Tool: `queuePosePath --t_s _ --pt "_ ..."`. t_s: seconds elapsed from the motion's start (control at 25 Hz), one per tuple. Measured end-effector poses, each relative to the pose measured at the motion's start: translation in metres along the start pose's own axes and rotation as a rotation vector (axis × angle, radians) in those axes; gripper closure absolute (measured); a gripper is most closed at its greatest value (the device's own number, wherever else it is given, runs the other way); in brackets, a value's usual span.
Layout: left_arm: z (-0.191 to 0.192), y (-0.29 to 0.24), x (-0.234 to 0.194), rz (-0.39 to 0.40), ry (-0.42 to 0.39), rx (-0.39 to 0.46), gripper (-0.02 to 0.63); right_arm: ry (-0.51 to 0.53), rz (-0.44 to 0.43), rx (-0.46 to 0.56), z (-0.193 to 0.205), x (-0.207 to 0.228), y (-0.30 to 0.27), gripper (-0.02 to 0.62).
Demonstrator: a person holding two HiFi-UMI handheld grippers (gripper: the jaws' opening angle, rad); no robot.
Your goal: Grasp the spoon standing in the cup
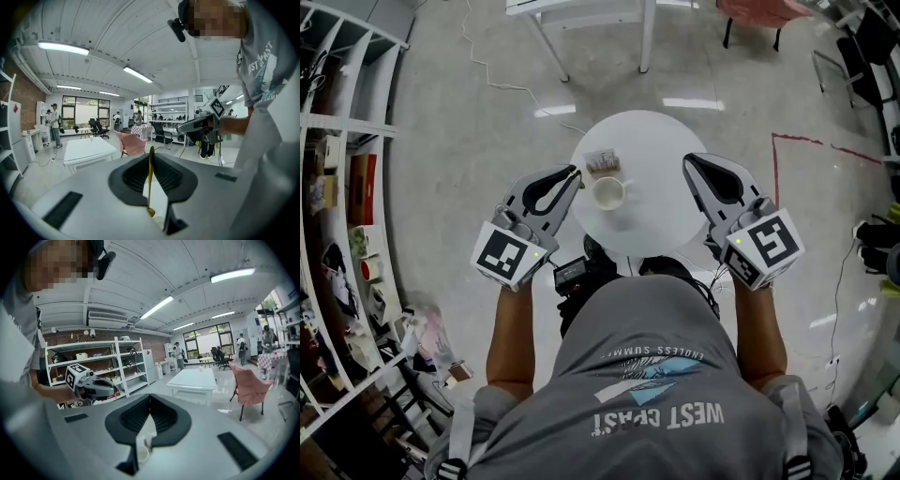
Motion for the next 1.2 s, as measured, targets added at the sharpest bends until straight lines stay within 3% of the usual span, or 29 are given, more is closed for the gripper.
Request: queuePosePath --t_s 0.64,1.2 --pt "-0.019 0.035 -0.001 -0.037 0.014 0.044 0.574 0.172 -0.087 0.016 -0.011 -0.021 -0.005 0.594" --pt "-0.006 0.044 -0.002 -0.037 0.019 0.042 0.574 0.178 -0.087 -0.011 -0.005 -0.031 -0.005 0.595"
Point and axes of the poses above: the fingertips, and each gripper's own axes: y backward along the fingers, x to its right, z out of its underside, the point moved 9 cm from there along y, backward along the fingers, and after that the axes turned 8 degrees about -y, right-handed, at the moved point
